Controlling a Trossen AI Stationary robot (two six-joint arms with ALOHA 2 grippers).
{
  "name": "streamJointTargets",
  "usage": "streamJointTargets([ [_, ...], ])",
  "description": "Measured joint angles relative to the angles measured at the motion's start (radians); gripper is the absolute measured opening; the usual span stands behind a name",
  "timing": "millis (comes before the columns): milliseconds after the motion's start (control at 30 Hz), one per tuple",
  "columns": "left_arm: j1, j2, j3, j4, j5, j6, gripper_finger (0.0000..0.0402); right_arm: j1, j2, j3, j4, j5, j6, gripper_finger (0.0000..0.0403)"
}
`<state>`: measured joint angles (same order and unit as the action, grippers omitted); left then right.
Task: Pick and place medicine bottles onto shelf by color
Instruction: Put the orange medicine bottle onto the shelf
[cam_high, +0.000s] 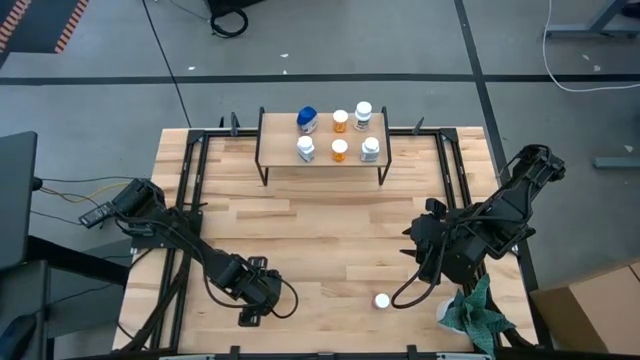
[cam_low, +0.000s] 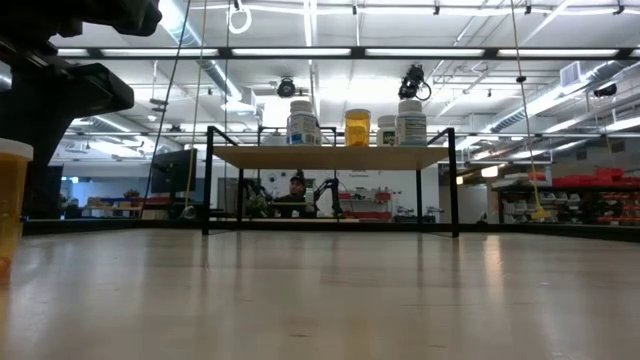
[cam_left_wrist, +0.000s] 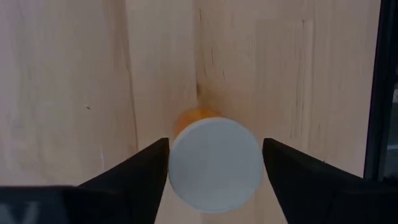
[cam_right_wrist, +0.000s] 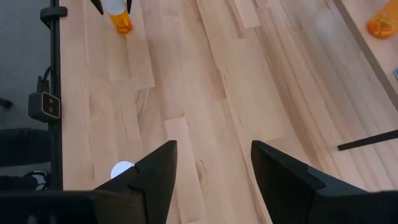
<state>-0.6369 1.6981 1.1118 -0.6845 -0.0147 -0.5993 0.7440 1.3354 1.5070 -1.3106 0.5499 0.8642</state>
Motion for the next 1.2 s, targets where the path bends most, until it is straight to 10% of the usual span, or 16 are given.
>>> streamJointTargets([
  [633,0.042,-0.011,0.082,-0.187,0.053,0.074,0.0231,-0.002,0.000,0.000,0.000,0.000,-0.003,0.0214],
  [1200,0.412,-0.011,0.410,-0.505,0.031,0.325,0.0229,-0.002,0.000,0.000,0.000,0.020,0.029,0.0214],
])
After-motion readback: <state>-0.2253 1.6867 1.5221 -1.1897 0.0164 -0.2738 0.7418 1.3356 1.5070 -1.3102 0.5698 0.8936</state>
